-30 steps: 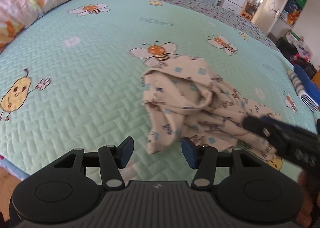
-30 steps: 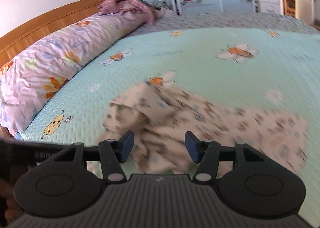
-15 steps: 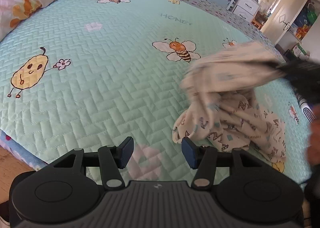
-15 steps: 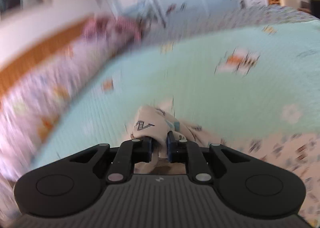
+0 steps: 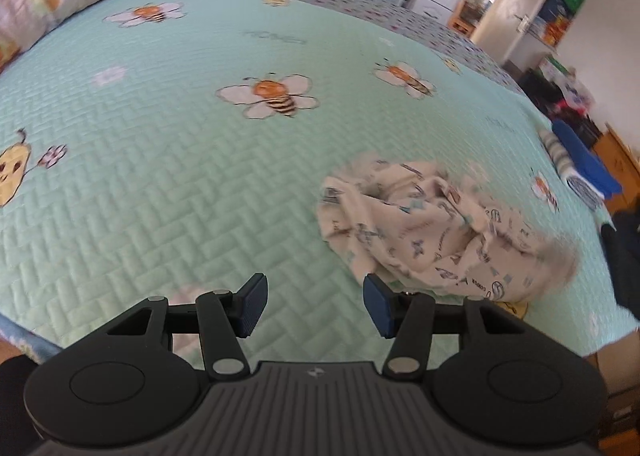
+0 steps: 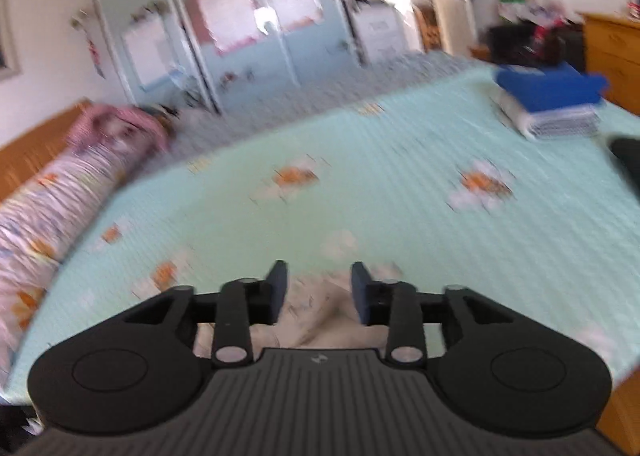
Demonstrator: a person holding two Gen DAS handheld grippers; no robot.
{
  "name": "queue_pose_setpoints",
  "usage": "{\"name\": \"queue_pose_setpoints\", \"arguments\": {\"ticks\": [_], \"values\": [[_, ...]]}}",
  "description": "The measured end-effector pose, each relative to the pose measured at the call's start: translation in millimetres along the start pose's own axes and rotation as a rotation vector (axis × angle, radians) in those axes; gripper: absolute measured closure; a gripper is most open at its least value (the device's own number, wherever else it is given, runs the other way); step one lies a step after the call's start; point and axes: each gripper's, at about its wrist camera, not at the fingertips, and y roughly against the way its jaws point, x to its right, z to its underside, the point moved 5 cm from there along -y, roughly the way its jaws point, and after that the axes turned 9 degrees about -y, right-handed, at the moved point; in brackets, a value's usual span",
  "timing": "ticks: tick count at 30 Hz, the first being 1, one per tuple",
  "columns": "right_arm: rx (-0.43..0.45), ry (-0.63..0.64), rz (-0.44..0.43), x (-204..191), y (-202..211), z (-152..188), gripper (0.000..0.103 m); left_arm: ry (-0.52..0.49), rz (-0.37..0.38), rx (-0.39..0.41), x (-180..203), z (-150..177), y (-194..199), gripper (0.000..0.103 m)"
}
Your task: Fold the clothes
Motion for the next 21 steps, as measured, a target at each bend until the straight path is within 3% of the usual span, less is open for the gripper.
{"name": "queue_pose_setpoints", "arguments": {"ticks": [3,7,11,18,21], "values": [[-0.033,0.001,-0.020,-1.6,2.5,21.9,0.059,-0.051,0.008,-0.002,13.9,-6.0,-2.7,0.047],[-0.066,0.036,-0.086,-25.9,-2.9,37.7,0.044,-0.107,0.009,0.009,29.5,-14.1,-4.5,0.047],[-0.141,0.154,-0.152,-62.4,-23.6,65.7,0.044,-0.106,0.004,0.006,33.2,-16.0,-5.4,0.047],[-0.072,0.330,0.012,-64.0,-61.6,62.8,0.044,-0.152,0.037,-0.010,45.3,-17.7,-7.7,0.047],[-0.132,0.426,0.086,-51.2,-87.6,66.0,0.045,-0.191,0.069,-0.027,63.8,-22.6,-22.7,0.047]]}}
